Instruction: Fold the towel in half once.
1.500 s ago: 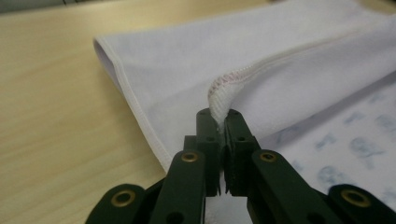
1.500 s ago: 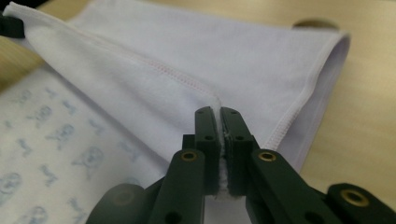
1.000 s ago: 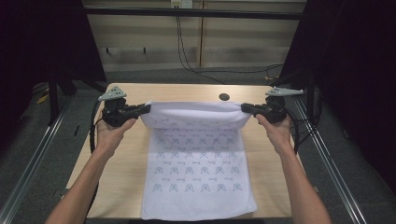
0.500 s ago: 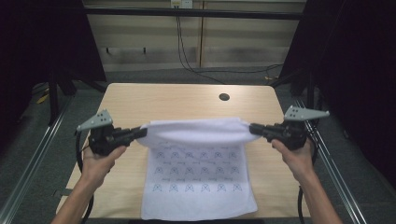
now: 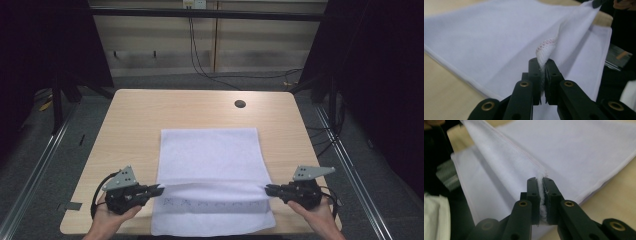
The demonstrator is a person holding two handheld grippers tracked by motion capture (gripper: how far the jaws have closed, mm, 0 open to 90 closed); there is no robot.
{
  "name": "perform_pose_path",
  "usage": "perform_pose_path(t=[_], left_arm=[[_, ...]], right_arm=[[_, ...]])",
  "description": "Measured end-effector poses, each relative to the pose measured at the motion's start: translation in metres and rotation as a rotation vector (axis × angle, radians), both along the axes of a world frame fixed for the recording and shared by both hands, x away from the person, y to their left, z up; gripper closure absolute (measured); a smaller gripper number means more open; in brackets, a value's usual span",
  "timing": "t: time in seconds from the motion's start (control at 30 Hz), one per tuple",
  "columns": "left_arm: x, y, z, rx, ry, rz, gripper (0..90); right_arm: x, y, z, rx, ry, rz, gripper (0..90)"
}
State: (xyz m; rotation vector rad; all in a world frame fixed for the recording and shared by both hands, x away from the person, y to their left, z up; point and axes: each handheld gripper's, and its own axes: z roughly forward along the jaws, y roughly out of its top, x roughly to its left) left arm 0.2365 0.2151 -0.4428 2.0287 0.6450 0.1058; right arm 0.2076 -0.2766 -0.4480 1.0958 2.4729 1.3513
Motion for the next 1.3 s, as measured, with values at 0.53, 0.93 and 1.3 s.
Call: perform_pose_path(t=[0.53,0.93,1.3], left_arm=[[-0.018,0.023,-0.028,0.083,0.081,-0.142,63.0],[0.072,-0.001,-0.03,0.052,0.124,0.075,59.5],[0.137,-0.028,-0.053,0.101,0.152,0.156,55.6]], right_arm=[[-0.042,-0.003,-0.015,0.01,0.116,0.2,68.5],[0.043,0.007,-0.012,0.014,-0.002,-0.044,66.0],[0.129,0.057,-0.031,-0.107,0.024,-0.058,63.9]])
